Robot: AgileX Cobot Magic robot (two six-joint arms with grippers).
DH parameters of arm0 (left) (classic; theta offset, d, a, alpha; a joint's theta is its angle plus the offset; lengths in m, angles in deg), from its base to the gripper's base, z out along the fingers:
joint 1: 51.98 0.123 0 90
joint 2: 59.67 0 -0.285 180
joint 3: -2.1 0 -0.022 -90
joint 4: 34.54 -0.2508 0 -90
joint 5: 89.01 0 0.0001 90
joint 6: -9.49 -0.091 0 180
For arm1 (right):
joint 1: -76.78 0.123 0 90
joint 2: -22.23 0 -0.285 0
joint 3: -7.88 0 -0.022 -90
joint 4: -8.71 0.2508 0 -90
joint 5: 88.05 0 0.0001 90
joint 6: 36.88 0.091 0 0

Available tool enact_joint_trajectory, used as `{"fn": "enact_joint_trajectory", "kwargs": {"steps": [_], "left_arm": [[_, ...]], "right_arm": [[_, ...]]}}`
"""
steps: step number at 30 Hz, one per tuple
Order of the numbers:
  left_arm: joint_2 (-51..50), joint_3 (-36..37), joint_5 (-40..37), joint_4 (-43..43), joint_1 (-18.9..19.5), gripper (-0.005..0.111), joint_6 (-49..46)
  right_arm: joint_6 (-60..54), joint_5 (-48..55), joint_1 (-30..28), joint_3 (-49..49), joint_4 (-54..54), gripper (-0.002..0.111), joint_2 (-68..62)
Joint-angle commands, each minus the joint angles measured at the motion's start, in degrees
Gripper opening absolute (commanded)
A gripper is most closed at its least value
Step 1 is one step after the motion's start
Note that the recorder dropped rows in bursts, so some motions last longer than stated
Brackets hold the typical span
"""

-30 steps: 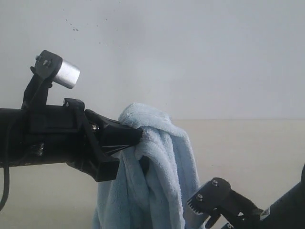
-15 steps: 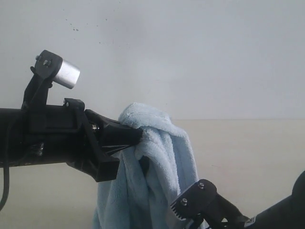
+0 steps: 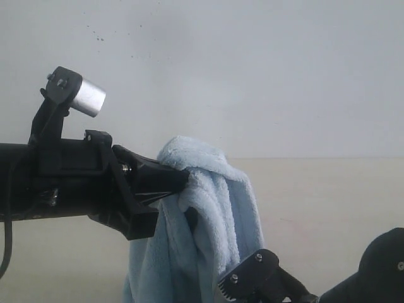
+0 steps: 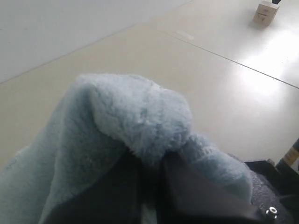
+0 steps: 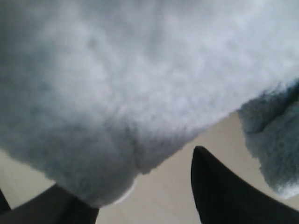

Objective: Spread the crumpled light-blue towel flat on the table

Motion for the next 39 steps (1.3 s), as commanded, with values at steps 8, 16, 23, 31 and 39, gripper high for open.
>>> {"fn": "enact_joint_trajectory", "kwargs": {"steps": [8, 16, 23, 31, 39], "left_arm": [[0.3, 0.4, -0.6, 0.3, -0.3, 0.004, 0.4], [0.3, 0.4, -0.5, 0.3, -0.3, 0.004, 0.4], [0.3, 0.4, -0.5, 0.3, -0.3, 0.004, 0.4], [0.3, 0.4, -0.5, 0.3, -0.3, 0.004, 0.4], [0.3, 0.4, -0.5, 0.3, -0.3, 0.004, 0.2]], "right_arm": [[-2.9, -0.5, 0.2, -0.4, 5.7, 0.053, -2.0], [-3.3, -3.2, 3.5, -0.4, 6.8, 0.053, -2.0], [-3.1, -5.3, 3.5, -0.4, 7.8, 0.052, -2.0], [-1.5, -10.4, 3.5, -0.4, 7.9, 0.001, -2.0], [-1.5, -15.7, 3.2, -0.4, 7.8, 0.001, 0.4]]}}
